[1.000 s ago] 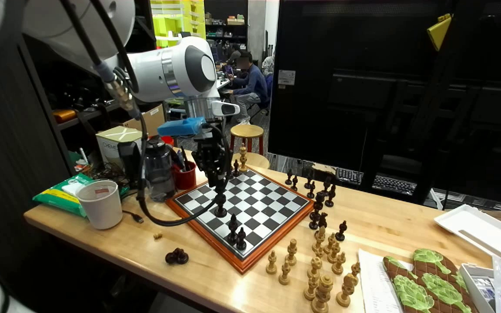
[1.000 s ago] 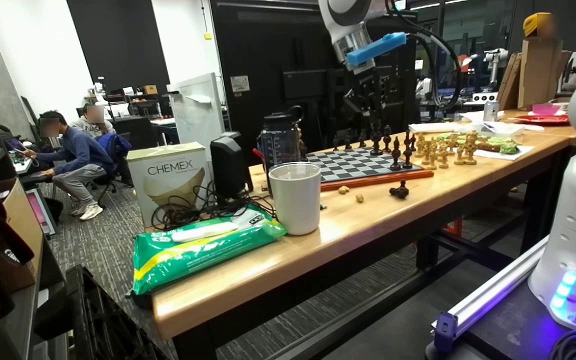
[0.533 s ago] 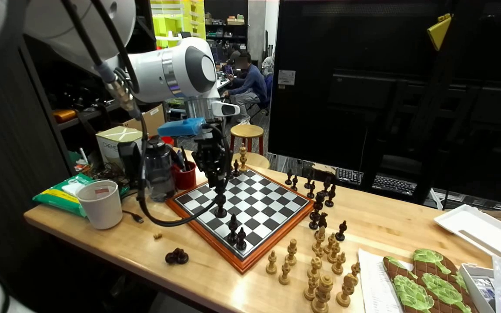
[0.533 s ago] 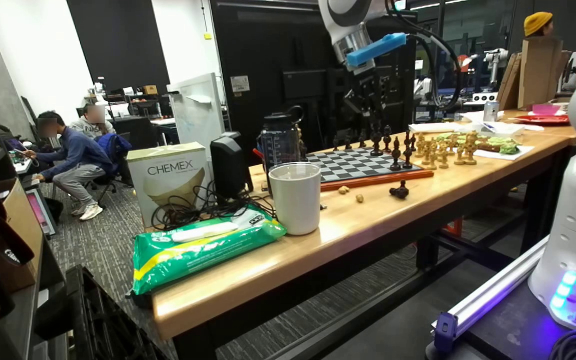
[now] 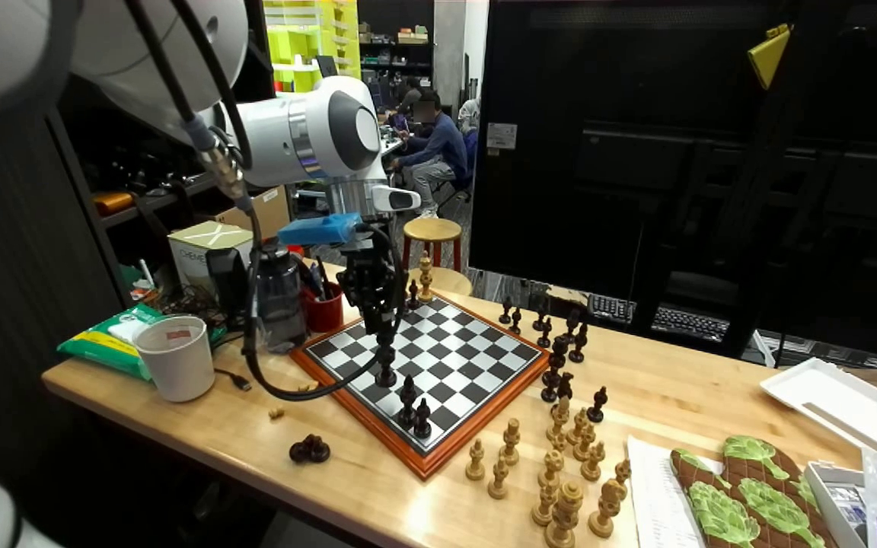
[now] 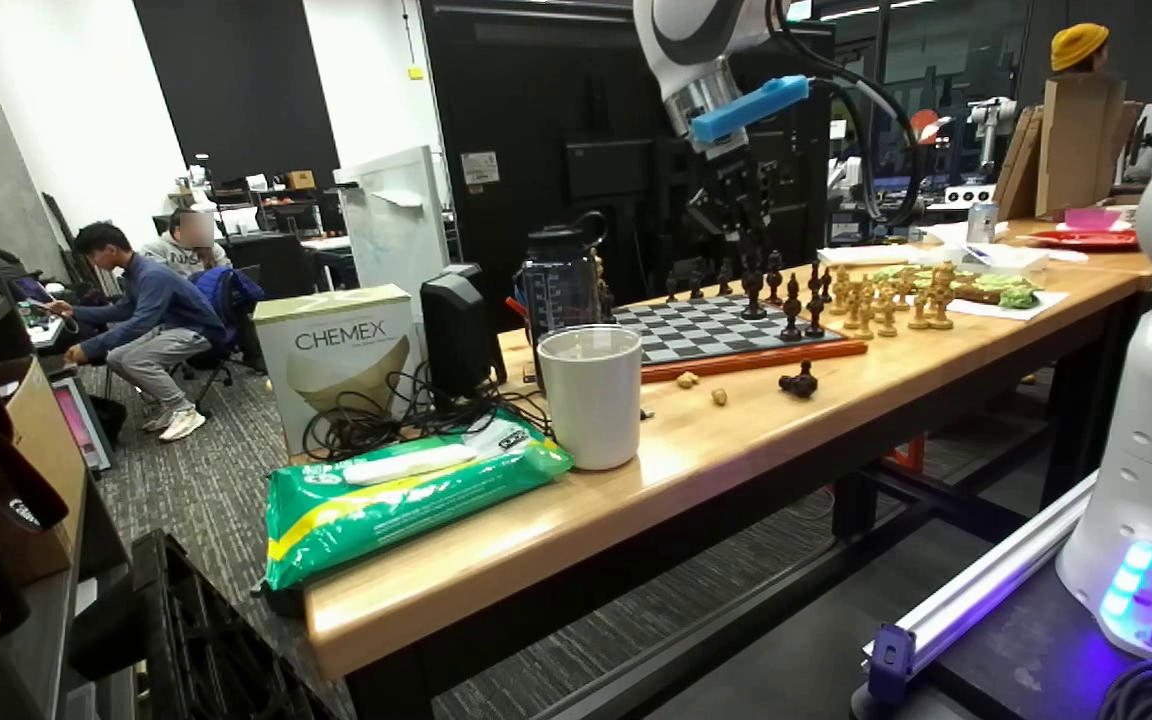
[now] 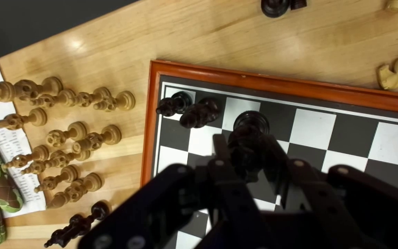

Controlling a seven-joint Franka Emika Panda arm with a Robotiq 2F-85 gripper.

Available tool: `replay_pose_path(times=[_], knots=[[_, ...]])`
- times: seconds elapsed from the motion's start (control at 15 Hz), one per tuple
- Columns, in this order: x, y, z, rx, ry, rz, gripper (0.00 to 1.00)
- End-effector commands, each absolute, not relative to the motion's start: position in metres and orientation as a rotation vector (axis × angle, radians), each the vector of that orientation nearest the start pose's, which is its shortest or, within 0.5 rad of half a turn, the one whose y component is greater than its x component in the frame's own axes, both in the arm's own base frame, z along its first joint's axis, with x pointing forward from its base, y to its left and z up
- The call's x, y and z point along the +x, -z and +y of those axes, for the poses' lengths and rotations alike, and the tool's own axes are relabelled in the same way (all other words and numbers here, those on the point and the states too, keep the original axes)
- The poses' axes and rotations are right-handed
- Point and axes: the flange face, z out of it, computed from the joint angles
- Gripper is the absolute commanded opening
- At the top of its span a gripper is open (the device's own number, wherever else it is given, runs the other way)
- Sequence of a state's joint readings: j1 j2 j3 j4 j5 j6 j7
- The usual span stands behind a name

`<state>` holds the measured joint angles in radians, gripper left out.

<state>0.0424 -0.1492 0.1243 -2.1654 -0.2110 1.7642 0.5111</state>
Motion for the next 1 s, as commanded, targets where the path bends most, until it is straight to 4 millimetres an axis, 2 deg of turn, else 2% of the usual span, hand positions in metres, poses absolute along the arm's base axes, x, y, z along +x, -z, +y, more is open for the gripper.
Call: replay_pose_path(times=[0.0,0.93], knots=[[0.468,-0.443,0.064,-3.382,-0.272,0.483,0.07],[0.45,-0.43,0.058,-3.372,-0.284,0.451,0.07]])
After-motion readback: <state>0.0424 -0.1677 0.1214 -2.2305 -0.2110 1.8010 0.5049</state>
